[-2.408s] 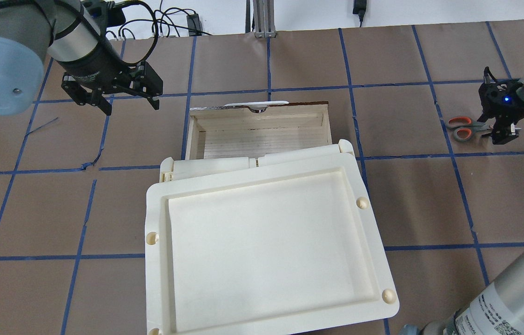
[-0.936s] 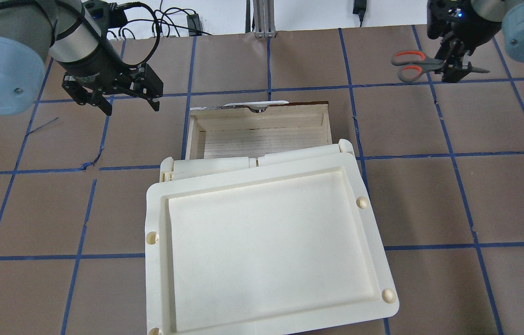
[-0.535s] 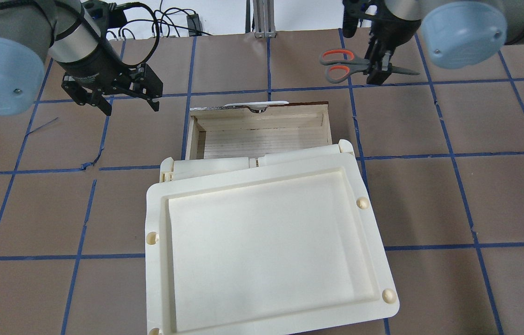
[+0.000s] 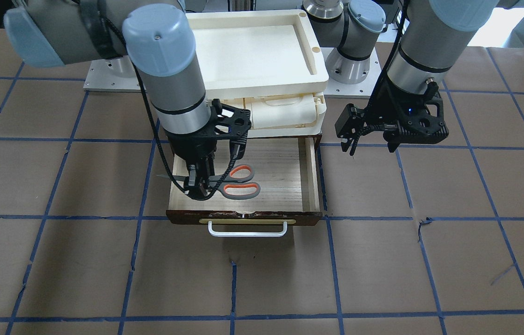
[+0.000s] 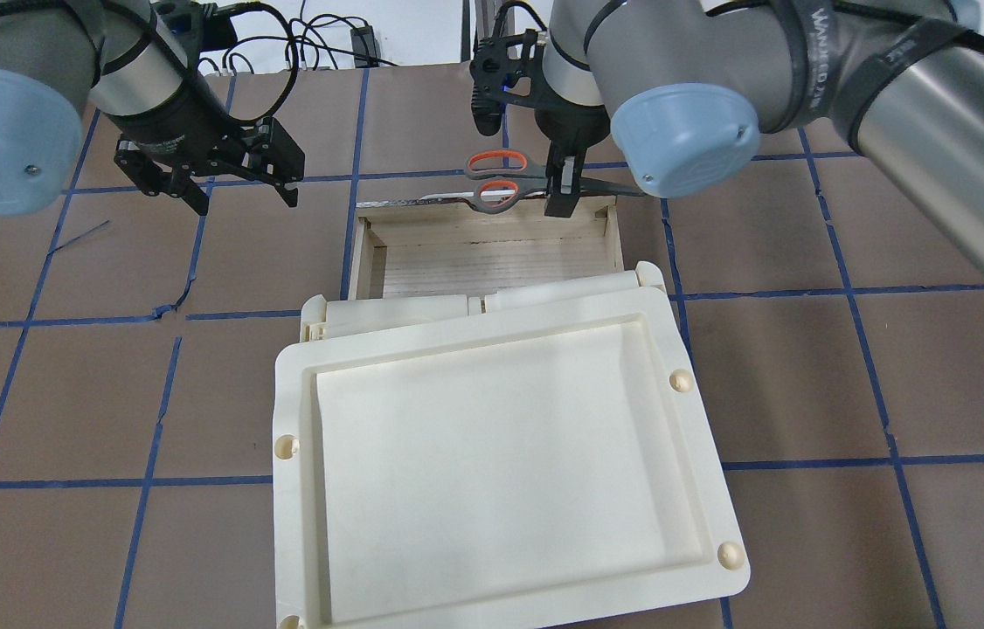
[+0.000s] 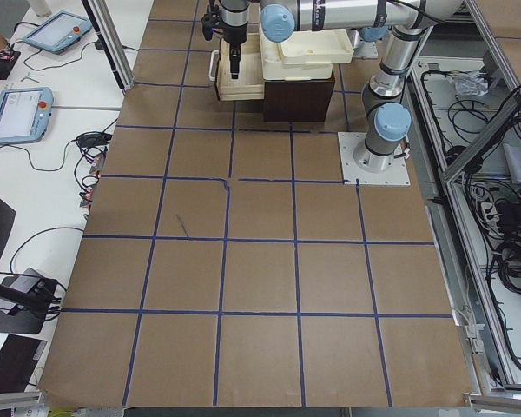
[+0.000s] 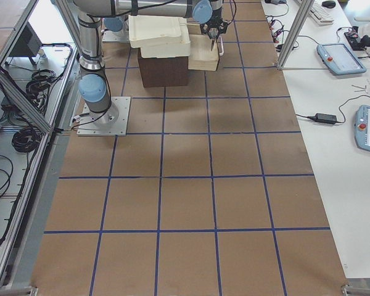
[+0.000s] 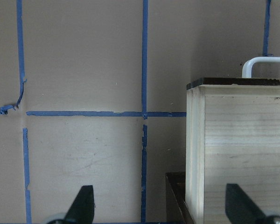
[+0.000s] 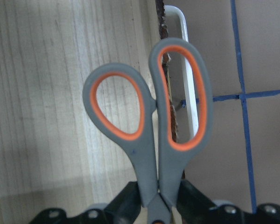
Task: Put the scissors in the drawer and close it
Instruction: 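Lift the scissors with the right gripper and carry them over the drawer, then lower the scissors into the open drawer with the right gripper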
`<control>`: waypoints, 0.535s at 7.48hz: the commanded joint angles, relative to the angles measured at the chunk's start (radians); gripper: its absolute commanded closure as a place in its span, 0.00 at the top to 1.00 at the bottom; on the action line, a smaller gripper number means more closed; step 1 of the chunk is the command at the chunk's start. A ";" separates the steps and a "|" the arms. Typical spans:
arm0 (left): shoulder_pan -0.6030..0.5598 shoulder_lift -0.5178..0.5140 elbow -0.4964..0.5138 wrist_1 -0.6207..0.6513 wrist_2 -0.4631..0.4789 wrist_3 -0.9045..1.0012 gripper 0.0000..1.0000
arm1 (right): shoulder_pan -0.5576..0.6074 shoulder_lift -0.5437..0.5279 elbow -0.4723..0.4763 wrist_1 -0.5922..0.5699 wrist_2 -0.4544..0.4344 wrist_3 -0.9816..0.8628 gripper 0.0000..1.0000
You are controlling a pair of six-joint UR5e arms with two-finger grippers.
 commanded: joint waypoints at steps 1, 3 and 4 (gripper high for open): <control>0.001 0.000 0.000 0.001 0.000 -0.001 1.00 | 0.064 0.048 0.000 -0.027 -0.004 0.059 0.00; 0.001 0.000 0.000 -0.001 0.002 -0.001 1.00 | 0.075 0.066 0.006 -0.035 0.003 0.062 0.00; 0.001 0.000 0.000 -0.001 0.002 -0.001 1.00 | 0.083 0.073 0.005 -0.036 0.007 0.067 0.00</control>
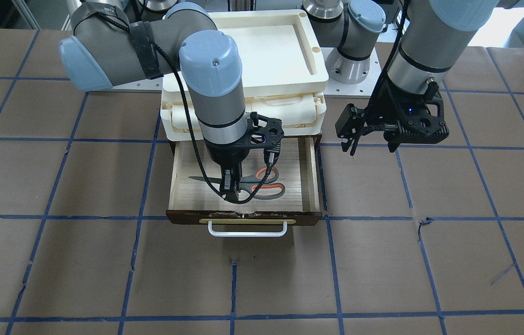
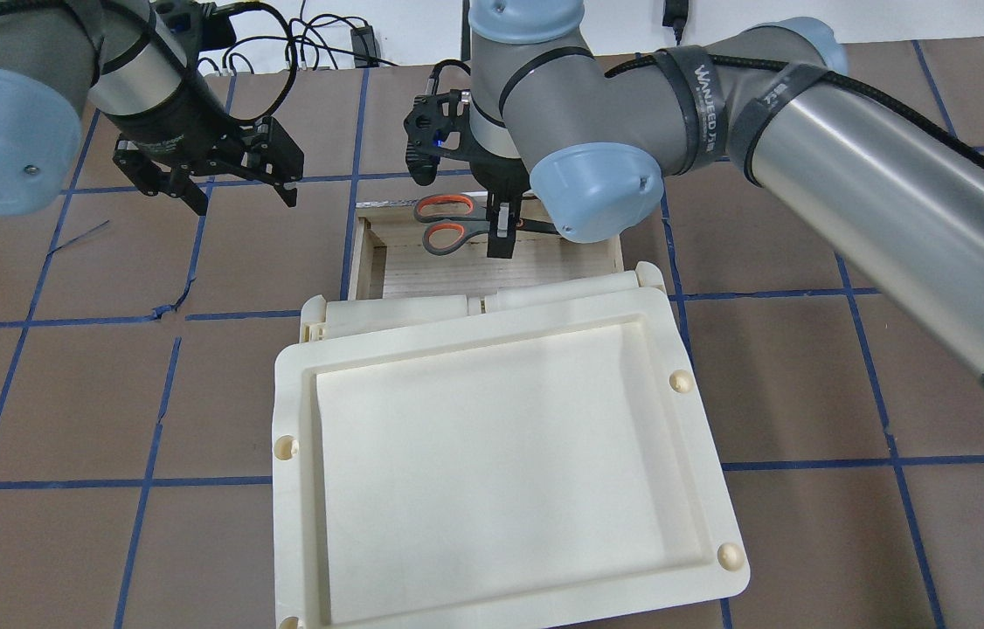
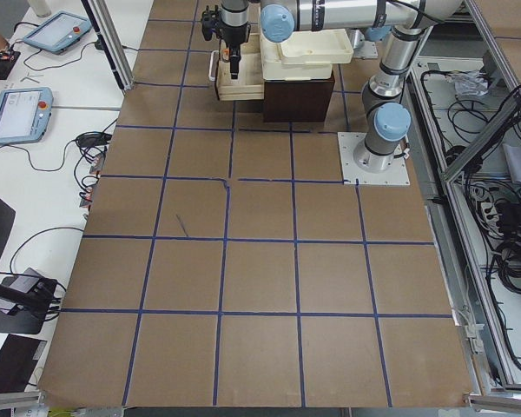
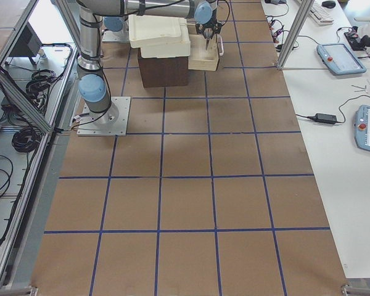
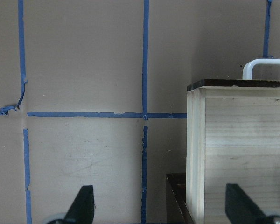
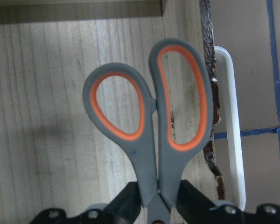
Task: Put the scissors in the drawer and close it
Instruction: 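Lower the scissors into the open drawer with the right gripper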
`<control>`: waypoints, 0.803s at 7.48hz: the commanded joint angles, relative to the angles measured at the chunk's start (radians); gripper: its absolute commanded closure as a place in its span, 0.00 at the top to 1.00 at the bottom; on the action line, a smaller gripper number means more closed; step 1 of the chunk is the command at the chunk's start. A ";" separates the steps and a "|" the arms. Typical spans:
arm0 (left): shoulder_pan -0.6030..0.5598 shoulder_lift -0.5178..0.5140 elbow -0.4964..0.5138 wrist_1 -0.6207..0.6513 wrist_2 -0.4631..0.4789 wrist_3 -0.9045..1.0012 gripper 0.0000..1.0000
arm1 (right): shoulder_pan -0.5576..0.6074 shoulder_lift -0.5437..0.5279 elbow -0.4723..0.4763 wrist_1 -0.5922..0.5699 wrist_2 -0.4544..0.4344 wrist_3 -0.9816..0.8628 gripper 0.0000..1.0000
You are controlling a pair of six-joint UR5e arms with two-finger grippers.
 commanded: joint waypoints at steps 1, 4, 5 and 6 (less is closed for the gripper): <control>0.000 0.000 0.000 0.000 0.000 0.000 1.00 | 0.017 0.012 0.002 -0.002 0.004 0.022 0.00; -0.003 0.000 -0.002 -0.003 0.000 0.000 1.00 | 0.028 0.038 0.008 -0.004 0.003 0.044 0.00; -0.005 0.000 -0.002 -0.005 0.000 0.000 1.00 | 0.031 0.038 0.008 -0.004 0.000 0.047 0.00; -0.005 0.000 -0.002 -0.005 0.000 0.012 1.00 | 0.034 0.040 0.009 -0.002 -0.003 0.048 0.00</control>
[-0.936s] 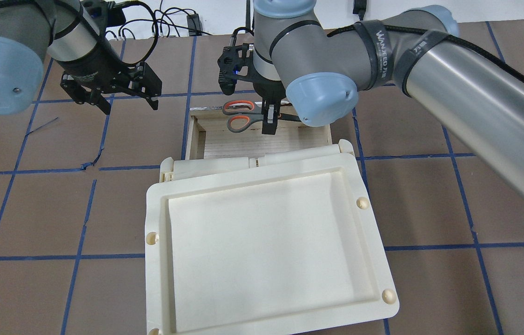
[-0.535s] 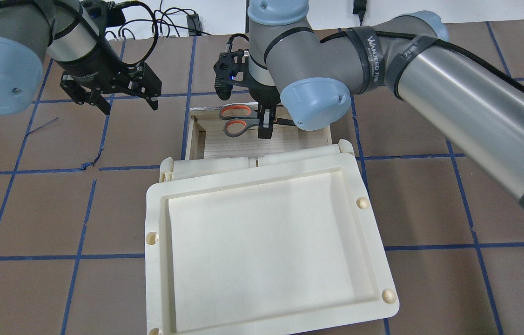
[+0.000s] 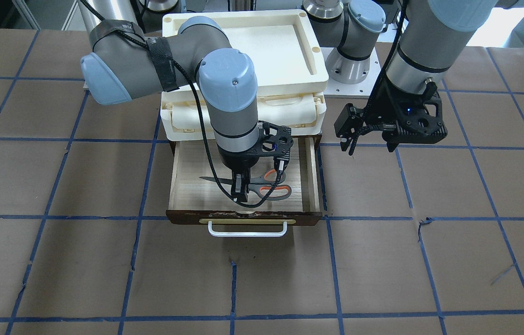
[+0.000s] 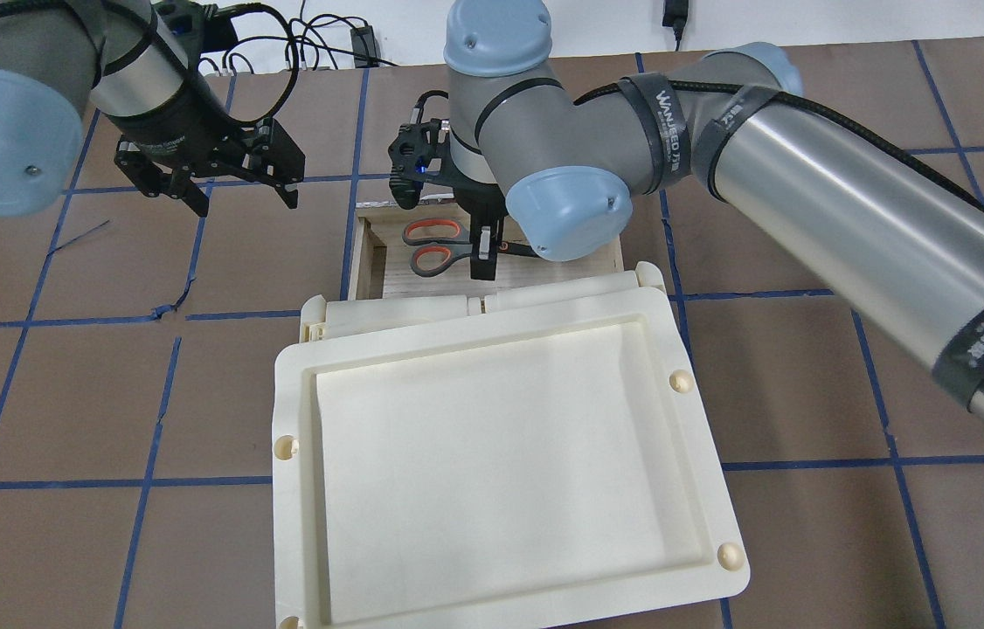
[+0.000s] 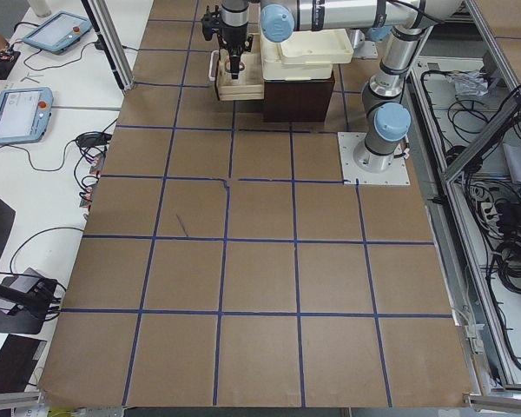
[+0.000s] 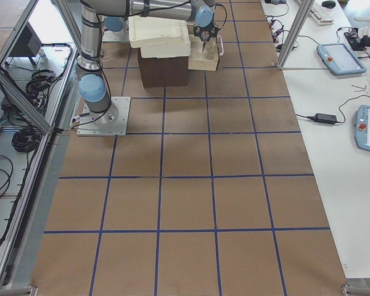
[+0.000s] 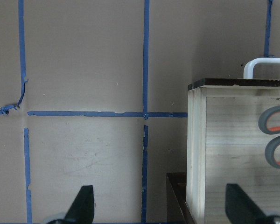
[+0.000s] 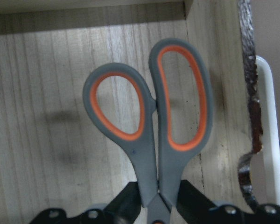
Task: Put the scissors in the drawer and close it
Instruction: 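Lower the scissors into the open drawer with the right gripper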
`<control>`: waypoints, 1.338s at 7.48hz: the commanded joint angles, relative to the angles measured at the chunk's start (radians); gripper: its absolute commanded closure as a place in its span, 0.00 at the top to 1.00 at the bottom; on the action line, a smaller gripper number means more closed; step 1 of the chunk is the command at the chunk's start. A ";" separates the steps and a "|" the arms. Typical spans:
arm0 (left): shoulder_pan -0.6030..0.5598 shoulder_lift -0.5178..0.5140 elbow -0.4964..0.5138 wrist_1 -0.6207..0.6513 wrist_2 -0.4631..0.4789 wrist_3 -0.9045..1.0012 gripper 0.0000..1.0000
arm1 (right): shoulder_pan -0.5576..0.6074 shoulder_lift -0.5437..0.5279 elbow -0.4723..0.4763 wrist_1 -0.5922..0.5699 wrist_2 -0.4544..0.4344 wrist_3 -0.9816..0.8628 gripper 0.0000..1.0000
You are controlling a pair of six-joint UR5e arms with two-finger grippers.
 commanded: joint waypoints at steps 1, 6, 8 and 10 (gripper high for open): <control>-0.001 0.000 0.001 0.001 0.000 0.011 1.00 | 0.008 0.012 0.000 0.001 -0.007 0.004 0.00; -0.001 0.000 0.001 0.001 0.000 0.013 1.00 | 0.023 0.032 0.003 0.001 -0.028 0.004 0.00; -0.004 0.000 0.001 0.002 -0.003 0.019 1.00 | 0.023 0.038 0.005 0.000 -0.028 0.003 0.00; -0.001 0.000 0.001 0.001 0.000 0.019 1.00 | 0.023 0.041 0.005 0.001 -0.031 0.004 0.00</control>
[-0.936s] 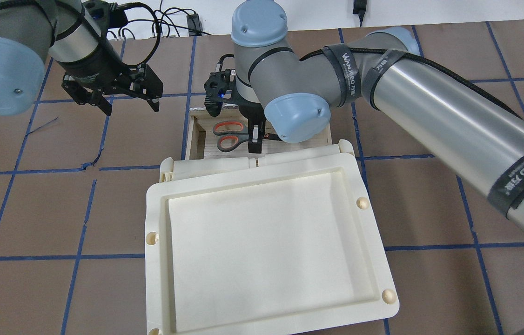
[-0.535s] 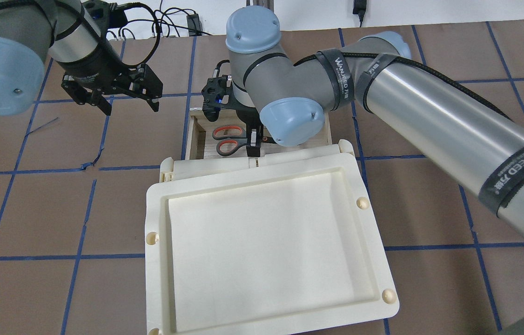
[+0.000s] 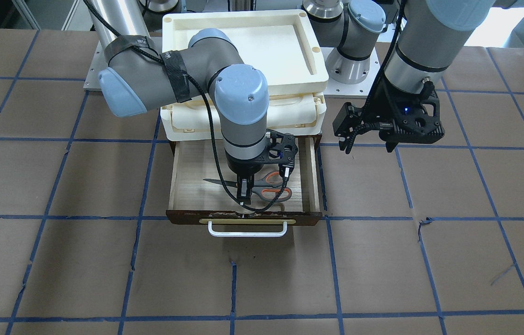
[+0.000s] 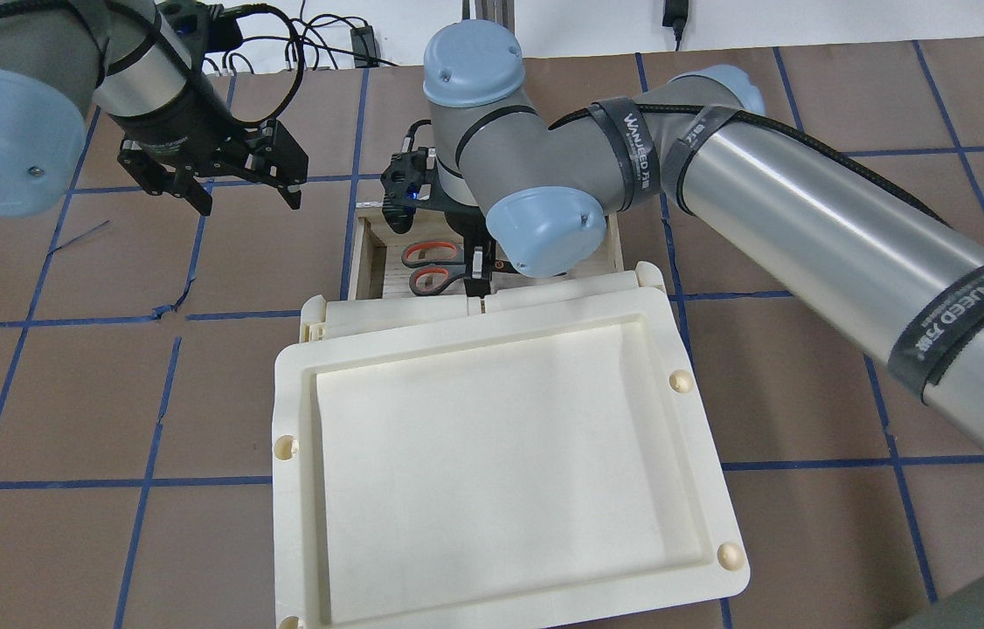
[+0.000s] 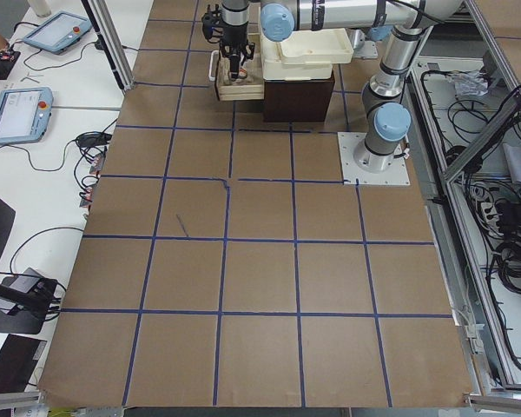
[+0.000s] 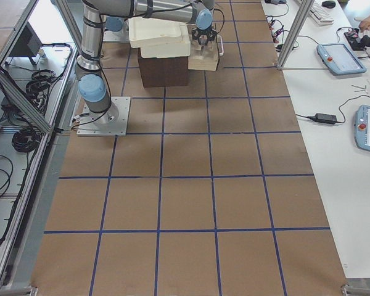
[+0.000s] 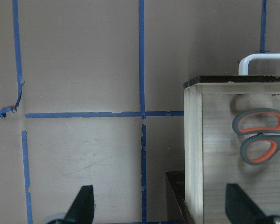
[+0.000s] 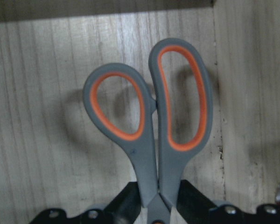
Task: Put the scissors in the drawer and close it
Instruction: 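Lower the scissors into the open drawer with the right gripper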
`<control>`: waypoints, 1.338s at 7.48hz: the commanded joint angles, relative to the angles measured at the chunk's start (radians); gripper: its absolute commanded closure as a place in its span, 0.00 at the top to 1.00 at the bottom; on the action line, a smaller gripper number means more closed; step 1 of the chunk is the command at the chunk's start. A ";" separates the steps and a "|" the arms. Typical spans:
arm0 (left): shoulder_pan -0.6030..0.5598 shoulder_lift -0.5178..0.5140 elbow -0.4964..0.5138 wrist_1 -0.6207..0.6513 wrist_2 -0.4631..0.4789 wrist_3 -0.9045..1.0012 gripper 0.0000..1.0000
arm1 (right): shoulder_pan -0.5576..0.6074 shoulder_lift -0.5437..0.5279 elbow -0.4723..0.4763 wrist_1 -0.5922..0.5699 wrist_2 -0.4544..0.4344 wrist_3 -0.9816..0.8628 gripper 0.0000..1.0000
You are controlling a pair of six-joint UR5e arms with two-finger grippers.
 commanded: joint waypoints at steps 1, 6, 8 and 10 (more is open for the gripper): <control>0.007 0.000 0.000 0.000 0.002 0.000 1.00 | 0.000 0.003 0.000 0.000 -0.002 -0.001 0.00; 0.002 0.000 0.000 0.000 0.000 0.000 1.00 | 0.005 0.002 0.002 0.006 0.001 0.068 0.51; 0.005 0.000 -0.002 0.000 0.002 0.000 1.00 | 0.005 0.000 0.002 0.007 0.010 0.062 0.91; 0.004 0.002 -0.002 0.000 0.000 0.000 1.00 | 0.000 -0.009 -0.019 0.006 0.000 0.015 0.99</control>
